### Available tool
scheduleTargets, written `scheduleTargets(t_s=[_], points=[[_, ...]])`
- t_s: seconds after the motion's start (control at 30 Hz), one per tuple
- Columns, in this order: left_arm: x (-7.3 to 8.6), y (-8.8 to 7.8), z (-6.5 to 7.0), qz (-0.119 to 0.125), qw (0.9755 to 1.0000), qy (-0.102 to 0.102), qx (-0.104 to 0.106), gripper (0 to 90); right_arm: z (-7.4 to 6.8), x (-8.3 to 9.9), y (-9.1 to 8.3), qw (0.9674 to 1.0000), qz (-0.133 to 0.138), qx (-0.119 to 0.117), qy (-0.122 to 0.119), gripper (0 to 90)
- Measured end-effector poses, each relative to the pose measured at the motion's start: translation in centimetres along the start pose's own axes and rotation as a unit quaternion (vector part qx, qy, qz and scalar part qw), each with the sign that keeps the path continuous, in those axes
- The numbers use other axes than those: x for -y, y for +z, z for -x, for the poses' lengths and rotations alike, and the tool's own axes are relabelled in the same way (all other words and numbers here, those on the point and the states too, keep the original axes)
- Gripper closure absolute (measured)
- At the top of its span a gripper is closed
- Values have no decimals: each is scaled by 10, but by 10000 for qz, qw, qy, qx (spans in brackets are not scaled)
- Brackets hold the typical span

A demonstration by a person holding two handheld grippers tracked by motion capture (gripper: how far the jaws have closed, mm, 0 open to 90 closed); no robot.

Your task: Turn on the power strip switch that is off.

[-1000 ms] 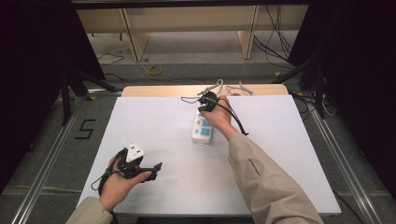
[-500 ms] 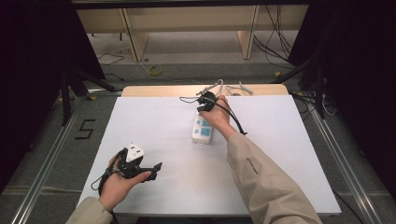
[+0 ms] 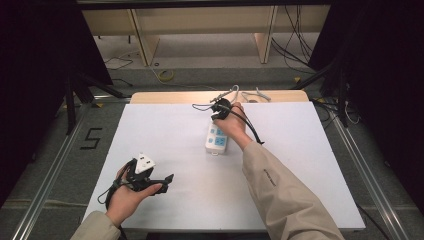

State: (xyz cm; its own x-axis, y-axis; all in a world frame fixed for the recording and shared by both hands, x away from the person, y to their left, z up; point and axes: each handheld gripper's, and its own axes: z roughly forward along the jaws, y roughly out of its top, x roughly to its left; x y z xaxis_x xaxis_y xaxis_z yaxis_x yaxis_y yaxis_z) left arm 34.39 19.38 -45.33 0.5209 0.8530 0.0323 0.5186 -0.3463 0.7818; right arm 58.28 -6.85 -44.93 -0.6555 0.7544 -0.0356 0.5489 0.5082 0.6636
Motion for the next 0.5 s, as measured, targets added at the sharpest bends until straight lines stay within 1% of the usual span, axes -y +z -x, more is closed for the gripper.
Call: scheduleTargets(t_s=[0.27, 0.5], points=[[0, 0, 0, 1, 10000, 0, 1, 152, 1, 1, 2, 10000, -35, 15, -48, 900], [0, 0, 0, 2, 10000, -3, 2, 152, 0, 1, 3, 10000, -58, -3, -15, 900]])
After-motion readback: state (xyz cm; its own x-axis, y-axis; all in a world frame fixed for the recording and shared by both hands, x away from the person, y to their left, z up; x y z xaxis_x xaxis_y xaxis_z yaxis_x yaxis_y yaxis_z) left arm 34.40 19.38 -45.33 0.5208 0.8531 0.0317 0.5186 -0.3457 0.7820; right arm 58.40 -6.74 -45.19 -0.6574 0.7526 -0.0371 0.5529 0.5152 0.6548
